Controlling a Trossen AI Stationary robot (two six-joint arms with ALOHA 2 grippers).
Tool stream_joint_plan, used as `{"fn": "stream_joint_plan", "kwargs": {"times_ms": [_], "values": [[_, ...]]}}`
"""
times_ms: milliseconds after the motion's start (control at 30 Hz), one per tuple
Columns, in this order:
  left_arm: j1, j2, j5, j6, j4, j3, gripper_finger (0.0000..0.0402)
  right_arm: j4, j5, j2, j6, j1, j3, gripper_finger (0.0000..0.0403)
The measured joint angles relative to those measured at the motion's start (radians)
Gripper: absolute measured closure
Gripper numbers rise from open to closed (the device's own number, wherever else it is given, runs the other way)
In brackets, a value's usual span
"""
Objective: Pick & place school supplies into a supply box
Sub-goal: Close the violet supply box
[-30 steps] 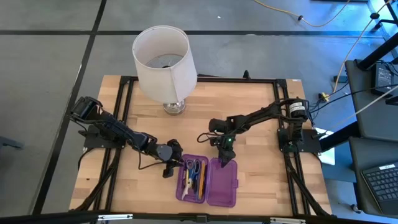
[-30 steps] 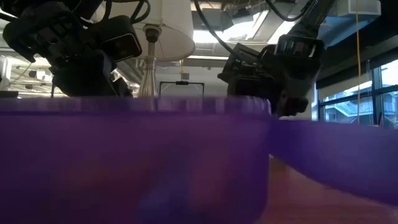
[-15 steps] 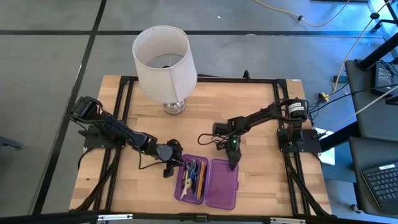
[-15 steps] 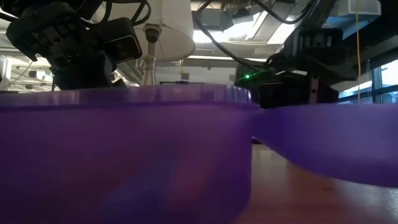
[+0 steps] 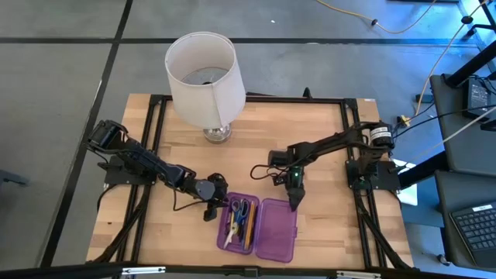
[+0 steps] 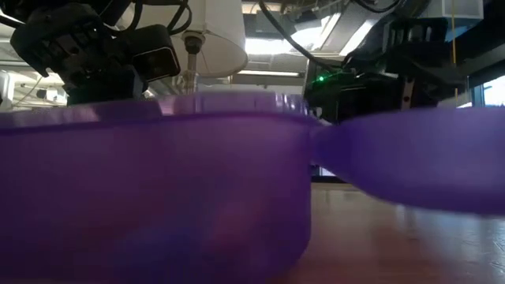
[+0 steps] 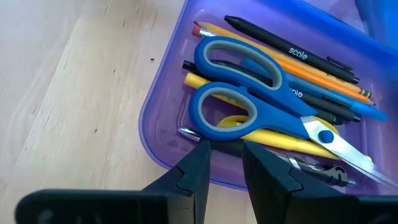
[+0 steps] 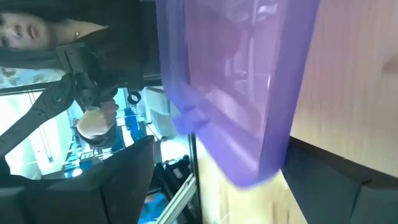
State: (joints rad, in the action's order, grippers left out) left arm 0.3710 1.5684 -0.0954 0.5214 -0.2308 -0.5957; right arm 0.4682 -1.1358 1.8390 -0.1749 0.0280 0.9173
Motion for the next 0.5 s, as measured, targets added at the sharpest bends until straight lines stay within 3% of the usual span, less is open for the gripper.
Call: {"fn": "stream_joint_plan", "kwargs": {"times_ms": [267,500], "values": [[0.0,0.0,0.0,0.008,0.007,0.001,0.0313,0.098,-0.012,-0.017,0.0,-0.015,0.0,0.0069],[0.0,0.001,0.001,0.008,0.008,0.001,0.0313,0.092,-0.089,-0.018,0.048,-0.026,0.001,0.0069]]}}
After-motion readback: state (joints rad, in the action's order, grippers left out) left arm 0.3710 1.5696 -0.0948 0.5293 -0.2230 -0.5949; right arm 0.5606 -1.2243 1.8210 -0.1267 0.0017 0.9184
